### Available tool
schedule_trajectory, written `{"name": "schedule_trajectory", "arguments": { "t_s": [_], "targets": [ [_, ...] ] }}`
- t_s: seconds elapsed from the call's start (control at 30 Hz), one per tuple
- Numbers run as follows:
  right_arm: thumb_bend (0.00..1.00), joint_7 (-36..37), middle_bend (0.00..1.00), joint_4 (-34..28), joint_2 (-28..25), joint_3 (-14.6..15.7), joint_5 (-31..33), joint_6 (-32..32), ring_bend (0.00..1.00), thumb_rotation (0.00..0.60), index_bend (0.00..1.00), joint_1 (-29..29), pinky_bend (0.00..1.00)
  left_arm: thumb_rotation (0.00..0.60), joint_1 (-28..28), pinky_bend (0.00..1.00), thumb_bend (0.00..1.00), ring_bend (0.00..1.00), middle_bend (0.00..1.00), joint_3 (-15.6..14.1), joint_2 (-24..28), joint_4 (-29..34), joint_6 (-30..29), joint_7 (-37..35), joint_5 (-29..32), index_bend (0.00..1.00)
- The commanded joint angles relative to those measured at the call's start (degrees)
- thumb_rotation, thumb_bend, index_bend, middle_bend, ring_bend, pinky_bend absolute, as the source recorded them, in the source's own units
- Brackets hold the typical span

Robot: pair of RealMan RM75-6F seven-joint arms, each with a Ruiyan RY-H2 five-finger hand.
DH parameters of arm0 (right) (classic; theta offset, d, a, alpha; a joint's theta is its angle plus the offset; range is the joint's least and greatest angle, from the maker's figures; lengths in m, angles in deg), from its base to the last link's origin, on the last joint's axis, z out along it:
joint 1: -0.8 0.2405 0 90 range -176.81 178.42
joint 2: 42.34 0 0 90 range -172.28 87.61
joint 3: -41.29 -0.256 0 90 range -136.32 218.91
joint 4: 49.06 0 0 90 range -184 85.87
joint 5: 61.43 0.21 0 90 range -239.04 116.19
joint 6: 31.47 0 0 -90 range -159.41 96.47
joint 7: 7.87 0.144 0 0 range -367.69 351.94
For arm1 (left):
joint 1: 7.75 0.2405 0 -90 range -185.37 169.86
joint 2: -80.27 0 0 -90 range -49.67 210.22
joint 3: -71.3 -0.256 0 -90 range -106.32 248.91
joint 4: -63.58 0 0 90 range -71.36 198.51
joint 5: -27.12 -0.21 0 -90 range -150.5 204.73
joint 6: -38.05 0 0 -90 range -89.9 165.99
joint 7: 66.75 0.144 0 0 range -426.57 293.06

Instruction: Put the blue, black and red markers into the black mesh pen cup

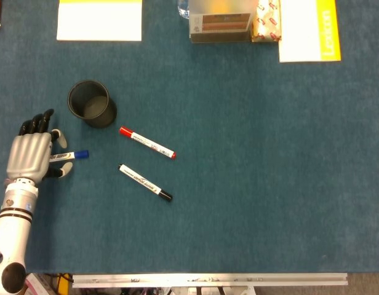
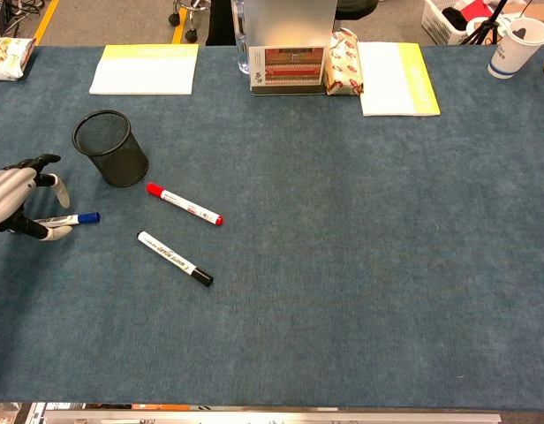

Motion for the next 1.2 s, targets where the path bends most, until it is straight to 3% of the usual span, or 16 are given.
{"name": "schedule_trajectory", "arguments": {
  "t_s": [0.03,0.77,1.2],
  "targets": [
    [0.00,0.01,0.32,0.01,0.00,0.00,0.01,0.02,0.42,0.600,0.34,0.00,0.64,0.529,-0.14,0.09,0.21,0.00,0.04,0.01,-0.37,-0.46,0.16,-0.05,0.20,0.48],
    [0.00,-0.02,0.32,0.01,0.02,-0.01,-0.01,0.11,0.42,0.600,0.34,0.03,0.64,0.582,-0.55,0.09,0.21,0.00,0.05,-0.40,-0.90,-1.83,0.90,0.43,1.38,0.52],
    [0.00,-0.24,0.32,0.03,0.10,0.07,0.02,0.43,0.42,0.600,0.34,0.14,0.64,0.576,-0.68,0.09,0.21,0.00,0.05,-0.37,-0.78,-1.59,0.89,0.22,1.51,0.53]
  ]
}}
